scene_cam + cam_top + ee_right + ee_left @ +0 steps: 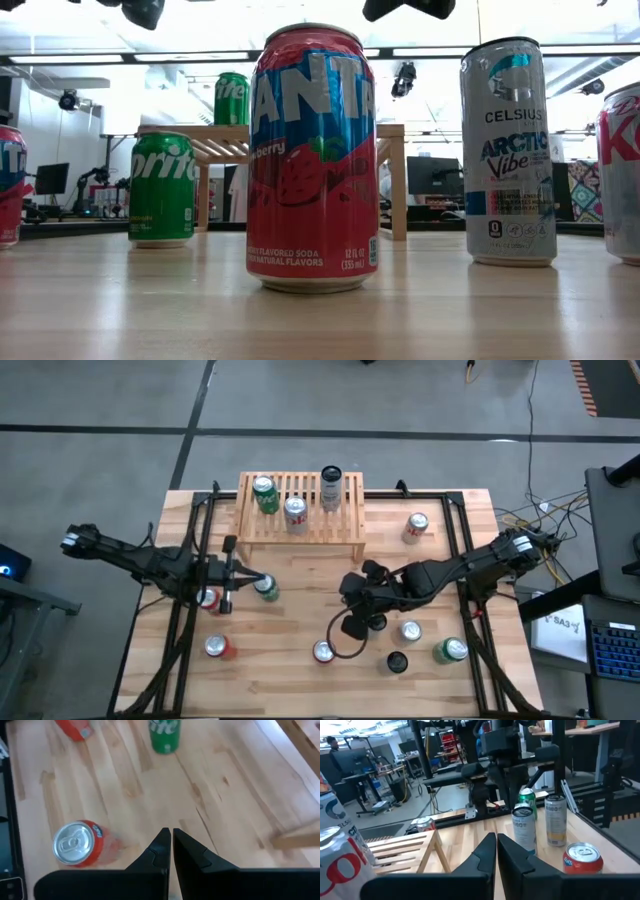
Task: Place canned beverage on shelf
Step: Put the bottom green soda can on the shelf
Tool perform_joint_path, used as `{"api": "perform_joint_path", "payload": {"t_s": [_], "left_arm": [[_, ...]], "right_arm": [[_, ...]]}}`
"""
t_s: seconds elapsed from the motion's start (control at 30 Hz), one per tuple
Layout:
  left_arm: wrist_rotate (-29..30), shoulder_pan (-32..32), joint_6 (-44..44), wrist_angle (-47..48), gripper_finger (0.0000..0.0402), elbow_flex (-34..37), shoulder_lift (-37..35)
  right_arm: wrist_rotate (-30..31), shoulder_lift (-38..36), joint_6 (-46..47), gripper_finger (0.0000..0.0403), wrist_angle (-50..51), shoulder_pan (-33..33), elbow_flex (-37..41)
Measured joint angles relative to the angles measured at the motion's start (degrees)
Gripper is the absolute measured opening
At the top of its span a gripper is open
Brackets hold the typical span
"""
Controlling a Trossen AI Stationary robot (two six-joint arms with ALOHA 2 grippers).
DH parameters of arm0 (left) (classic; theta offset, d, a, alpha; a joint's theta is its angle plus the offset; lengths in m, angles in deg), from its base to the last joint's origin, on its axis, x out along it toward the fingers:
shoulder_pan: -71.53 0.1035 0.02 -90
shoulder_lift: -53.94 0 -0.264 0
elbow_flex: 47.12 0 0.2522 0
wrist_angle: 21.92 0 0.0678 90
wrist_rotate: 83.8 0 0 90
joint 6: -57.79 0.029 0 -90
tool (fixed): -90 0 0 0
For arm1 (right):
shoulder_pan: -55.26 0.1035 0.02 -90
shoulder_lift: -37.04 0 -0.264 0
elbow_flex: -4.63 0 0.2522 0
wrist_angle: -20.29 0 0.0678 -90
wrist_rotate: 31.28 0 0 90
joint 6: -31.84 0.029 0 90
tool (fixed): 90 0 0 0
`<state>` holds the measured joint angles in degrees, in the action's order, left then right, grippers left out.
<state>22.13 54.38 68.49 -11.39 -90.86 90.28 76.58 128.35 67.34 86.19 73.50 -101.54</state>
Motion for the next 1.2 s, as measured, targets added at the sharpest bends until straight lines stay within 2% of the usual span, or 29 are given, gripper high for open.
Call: {"api": "perform_joint_path", "payload": {"t_s": [0.27,0.33,0.43,0.73,0.9,1.2], "left_arm": [[0.0,0.0,0.2,2.9,0.0000,0.2,-1.4],[0.1,0.0,-0.3,4.7,0.0000,0.2,-2.7],[0.1,0.0,-1.2,6.4,0.0000,0.1,-5.5],[0.1,0.0,-1.8,7.5,0.0000,1.9,-15.8],[0.2,0.0,-0.9,7.7,0.0000,3.5,-20.7],[0.2,0.0,-1.0,7.8,0.0000,3.6,-25.0]], "right_arm": [[-0.4,0.0,10.5,0.0009,12.1,-3.8,-3.6],[-2.6,0.0,13.0,0.0009,15.6,-4.6,-4.5],[-5.9,0.0,16.7,0.0009,21.1,-5.4,-5.7],[-7.2,-0.1,24.8,0.0009,36.3,-6.0,-6.5],[-6.1,-0.1,24.5,0.0009,37.6,-6.9,-6.3],[-4.6,-0.1,14.9,0.0009,37.5,-12.2,-6.0]]}}
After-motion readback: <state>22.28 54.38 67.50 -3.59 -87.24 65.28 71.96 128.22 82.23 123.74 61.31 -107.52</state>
